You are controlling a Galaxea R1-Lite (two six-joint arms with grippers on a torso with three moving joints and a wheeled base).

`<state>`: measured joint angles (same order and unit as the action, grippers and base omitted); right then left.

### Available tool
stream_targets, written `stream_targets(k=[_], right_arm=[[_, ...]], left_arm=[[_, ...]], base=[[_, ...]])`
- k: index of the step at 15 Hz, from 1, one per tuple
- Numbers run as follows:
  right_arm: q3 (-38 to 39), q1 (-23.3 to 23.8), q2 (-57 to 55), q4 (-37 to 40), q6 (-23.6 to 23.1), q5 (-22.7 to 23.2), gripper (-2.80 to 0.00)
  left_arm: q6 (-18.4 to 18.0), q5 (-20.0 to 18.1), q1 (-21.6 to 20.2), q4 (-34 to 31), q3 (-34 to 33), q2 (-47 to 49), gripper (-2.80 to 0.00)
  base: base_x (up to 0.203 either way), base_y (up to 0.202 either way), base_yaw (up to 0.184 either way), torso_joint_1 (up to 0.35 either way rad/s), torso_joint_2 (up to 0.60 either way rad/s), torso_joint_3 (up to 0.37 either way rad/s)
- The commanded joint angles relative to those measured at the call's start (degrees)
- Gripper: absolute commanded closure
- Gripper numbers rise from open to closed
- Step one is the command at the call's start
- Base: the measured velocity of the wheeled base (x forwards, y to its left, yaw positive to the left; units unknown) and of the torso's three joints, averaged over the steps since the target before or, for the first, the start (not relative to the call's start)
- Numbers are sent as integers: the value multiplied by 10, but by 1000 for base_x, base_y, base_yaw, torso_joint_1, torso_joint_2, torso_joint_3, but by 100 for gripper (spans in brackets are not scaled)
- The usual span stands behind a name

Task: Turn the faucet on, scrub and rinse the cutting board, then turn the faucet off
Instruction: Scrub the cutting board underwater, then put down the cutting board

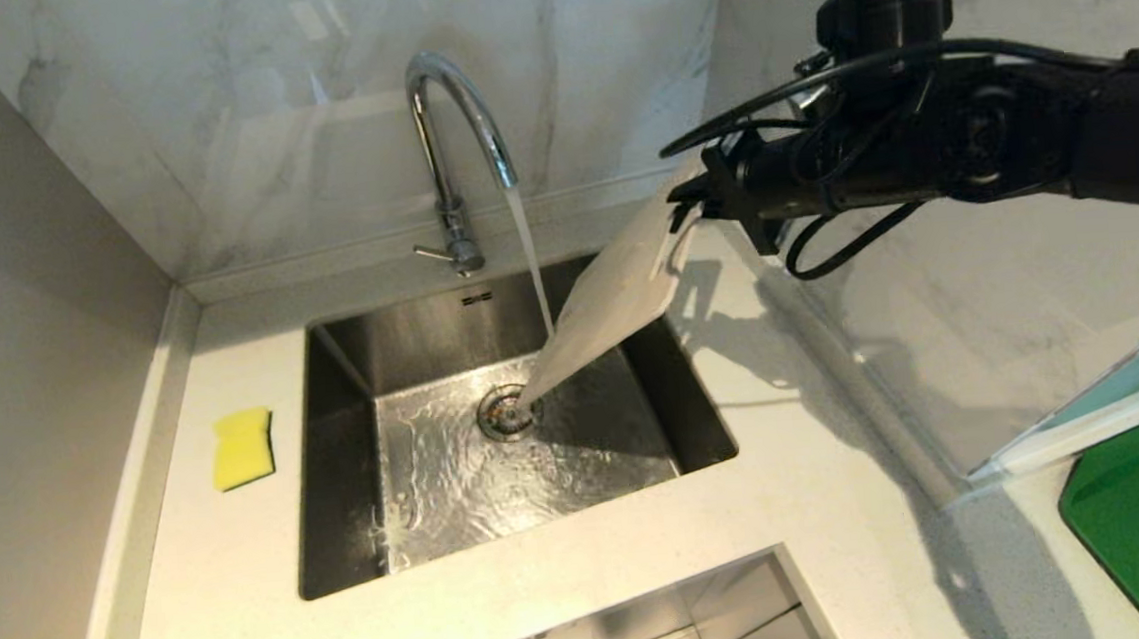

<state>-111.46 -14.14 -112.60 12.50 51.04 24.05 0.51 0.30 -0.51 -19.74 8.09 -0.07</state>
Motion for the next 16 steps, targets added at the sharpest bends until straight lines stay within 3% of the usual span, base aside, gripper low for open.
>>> stream_targets(k=[1, 6, 9, 16], right_arm=[[0, -1, 85, 60, 3, 1, 0], [0, -1, 196, 184, -7, 0, 0], [0, -1, 246, 281, -55, -1, 0], [23, 0, 274, 286, -49, -17, 0]], left_arm=[[0, 0, 0, -1, 0, 0, 0], [0, 0, 0, -1, 0, 0, 0], [0, 0, 0, -1, 0, 0, 0], [0, 0, 0, -1, 0, 0, 0]], base=[[0, 0, 0, 0, 0, 0], [0, 0, 0, 0, 0, 0], [0, 0, 0, 0, 0, 0], [0, 0, 0, 0, 0, 0]])
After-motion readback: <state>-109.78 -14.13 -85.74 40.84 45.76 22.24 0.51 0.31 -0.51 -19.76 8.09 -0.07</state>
